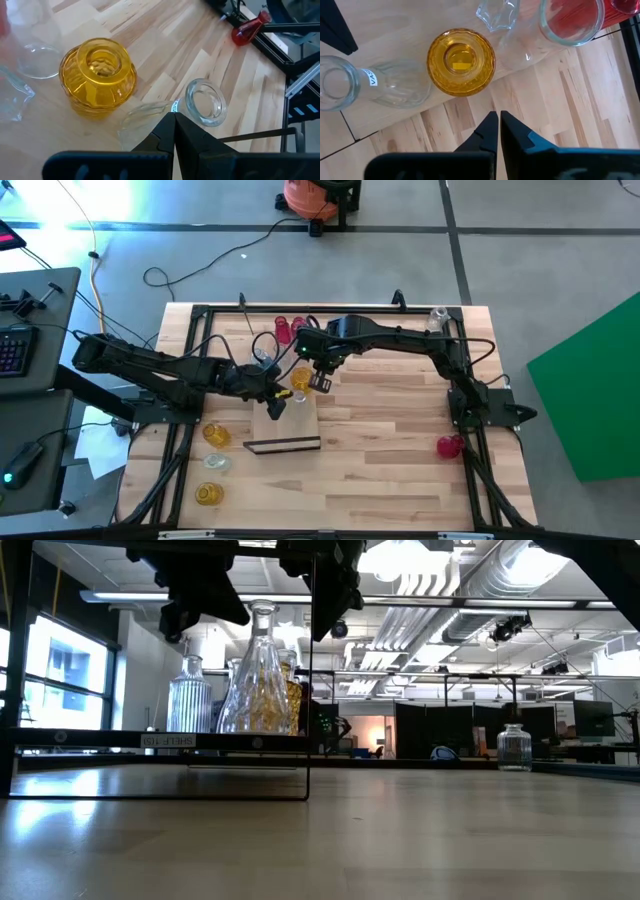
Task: Sort vases onto shelf
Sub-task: Put the transparent vase on the shelf
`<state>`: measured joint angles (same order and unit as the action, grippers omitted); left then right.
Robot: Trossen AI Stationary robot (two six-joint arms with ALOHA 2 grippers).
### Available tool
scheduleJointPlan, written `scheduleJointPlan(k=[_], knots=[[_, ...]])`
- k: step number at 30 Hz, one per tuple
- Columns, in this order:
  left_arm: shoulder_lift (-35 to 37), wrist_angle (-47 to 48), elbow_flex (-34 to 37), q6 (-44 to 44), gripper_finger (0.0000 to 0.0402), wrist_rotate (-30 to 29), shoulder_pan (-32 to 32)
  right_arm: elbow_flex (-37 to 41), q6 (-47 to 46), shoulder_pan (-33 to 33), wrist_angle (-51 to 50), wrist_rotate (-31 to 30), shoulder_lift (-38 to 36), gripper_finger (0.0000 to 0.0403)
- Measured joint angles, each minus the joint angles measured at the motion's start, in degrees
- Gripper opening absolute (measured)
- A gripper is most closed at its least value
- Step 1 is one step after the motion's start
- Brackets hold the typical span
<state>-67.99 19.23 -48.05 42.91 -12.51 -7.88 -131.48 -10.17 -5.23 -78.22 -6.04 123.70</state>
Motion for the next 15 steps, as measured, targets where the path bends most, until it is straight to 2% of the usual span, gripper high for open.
scheduleJointPlan(k=[15], knots=[[0.0,-1.7,0.0,-1.2,0.0000,0.0,0.0,0.0,0.2,0.0,1.1,0.0,0.0,0.0000]])
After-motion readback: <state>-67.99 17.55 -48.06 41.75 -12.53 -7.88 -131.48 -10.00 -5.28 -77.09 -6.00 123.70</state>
